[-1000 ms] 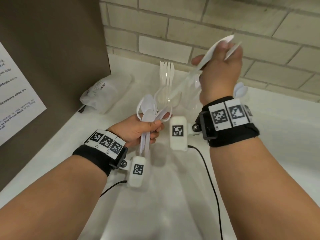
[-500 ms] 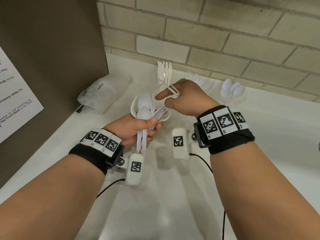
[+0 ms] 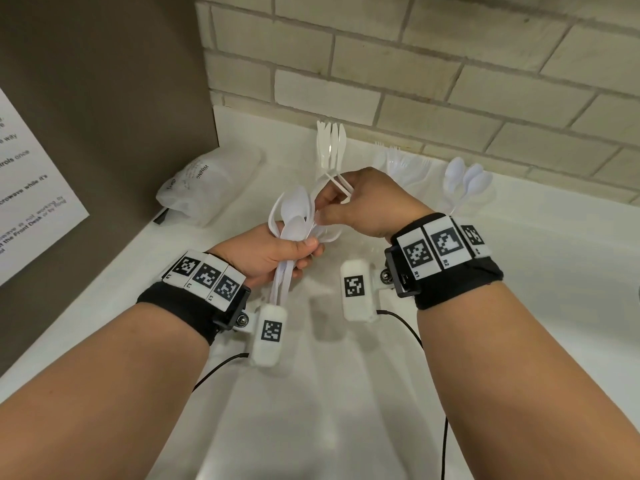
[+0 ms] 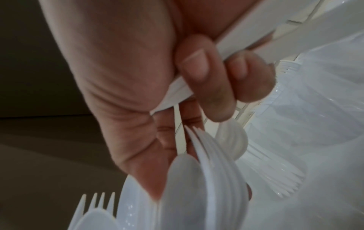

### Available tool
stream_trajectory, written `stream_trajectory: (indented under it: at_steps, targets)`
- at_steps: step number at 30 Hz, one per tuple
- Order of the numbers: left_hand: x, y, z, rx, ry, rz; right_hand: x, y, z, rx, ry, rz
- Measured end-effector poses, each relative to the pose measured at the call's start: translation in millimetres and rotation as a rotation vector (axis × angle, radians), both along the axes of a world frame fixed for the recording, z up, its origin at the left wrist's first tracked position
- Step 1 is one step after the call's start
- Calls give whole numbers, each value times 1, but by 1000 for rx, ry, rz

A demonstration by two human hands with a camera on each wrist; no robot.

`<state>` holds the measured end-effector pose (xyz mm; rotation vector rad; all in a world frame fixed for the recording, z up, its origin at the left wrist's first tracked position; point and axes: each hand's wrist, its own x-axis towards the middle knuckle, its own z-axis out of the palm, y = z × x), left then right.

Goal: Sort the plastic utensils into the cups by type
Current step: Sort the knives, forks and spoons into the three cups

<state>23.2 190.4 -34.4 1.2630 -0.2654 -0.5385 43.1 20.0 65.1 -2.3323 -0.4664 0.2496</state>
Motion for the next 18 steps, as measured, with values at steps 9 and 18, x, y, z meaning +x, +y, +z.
stream_trajectory:
  at_steps: [9,18]
  targets:
    - [-5,-1,1,-43,17,-29,1,-9,1,80,-73,-53]
    - [-7,-8,12,-60,31,-8,-4,3,-8,258,-33,-162]
